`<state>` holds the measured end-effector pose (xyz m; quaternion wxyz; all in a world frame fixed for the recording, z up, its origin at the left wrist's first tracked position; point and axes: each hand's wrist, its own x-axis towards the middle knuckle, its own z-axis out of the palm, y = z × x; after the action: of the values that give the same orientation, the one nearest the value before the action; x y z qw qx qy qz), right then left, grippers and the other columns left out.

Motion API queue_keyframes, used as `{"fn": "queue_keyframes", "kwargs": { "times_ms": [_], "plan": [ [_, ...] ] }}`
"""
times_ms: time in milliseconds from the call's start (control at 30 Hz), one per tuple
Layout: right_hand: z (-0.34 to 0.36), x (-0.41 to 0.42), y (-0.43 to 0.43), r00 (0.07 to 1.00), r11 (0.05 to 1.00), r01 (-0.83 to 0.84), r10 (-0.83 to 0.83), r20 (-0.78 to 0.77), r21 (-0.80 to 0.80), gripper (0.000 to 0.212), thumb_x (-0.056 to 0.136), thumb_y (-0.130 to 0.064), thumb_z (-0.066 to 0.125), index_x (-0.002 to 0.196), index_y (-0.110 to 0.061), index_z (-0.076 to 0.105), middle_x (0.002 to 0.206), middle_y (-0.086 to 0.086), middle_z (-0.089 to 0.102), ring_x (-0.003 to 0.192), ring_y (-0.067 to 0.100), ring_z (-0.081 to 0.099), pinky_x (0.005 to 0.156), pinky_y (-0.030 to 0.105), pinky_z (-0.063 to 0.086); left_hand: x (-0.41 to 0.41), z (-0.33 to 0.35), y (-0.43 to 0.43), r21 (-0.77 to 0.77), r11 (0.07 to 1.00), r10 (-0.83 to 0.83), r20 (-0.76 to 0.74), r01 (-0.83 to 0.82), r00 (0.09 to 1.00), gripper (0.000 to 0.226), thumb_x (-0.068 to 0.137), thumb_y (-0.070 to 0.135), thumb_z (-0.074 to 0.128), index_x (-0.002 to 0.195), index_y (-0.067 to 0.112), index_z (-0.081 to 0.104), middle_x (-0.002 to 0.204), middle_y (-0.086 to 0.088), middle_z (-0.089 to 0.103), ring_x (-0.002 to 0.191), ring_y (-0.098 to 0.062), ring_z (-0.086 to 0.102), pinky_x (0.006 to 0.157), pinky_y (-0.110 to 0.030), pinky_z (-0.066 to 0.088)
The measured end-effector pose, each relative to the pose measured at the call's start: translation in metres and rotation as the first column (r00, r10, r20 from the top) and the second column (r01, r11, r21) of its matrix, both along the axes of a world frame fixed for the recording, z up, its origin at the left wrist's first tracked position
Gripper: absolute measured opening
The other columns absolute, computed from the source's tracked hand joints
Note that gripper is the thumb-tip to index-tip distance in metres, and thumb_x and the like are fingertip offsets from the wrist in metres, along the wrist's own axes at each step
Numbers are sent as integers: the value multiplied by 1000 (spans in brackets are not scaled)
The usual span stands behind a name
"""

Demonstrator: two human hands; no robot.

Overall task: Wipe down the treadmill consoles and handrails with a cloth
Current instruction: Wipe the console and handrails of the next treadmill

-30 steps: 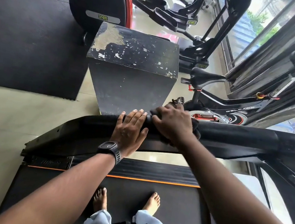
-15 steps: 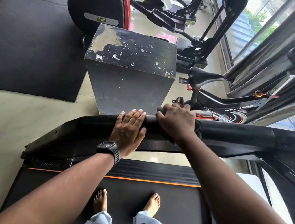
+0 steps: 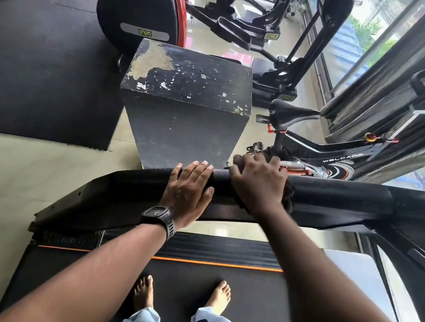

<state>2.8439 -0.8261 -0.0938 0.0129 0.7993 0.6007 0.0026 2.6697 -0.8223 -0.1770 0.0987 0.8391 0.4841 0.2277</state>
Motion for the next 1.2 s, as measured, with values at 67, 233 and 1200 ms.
{"fn": "queue_keyframes", "kwargs": {
  "times_ms": [67, 233, 1200],
  "plan": [
    [-14, -15, -25, 993, 995, -59, 51, 102, 78, 48, 92, -54, 48, 127, -22, 61, 128, 6, 62, 121, 41, 49, 93, 53, 41, 1, -1, 1, 11, 1000, 4, -4, -4, 1000, 52, 97, 39, 40, 139, 13, 55, 144, -6, 56, 134, -26, 50, 112, -54, 35],
    [-11, -5, -13, 943, 945, -323, 316, 107, 53, 47, 92, -58, 42, 123, -29, 63, 120, -1, 66, 115, 35, 52, 84, 46, 41, 1, -1, 3, 29, 999, -19, -25, 19, 1000, 52, 97, 39, 40, 140, 12, 54, 143, -7, 56, 134, -26, 50, 111, -54, 37],
    [7, 31, 13, 982, 980, -181, 176, -73, -77, 48, 94, -59, 38, 115, -29, 68, 119, 2, 67, 112, 31, 53, 81, 41, 40, 16, 4, -2, 1, 999, 35, -34, -35, 999, 53, 97, 41, 37, 139, 14, 55, 143, -6, 56, 132, -27, 52, 111, -57, 35]
  ]
}}
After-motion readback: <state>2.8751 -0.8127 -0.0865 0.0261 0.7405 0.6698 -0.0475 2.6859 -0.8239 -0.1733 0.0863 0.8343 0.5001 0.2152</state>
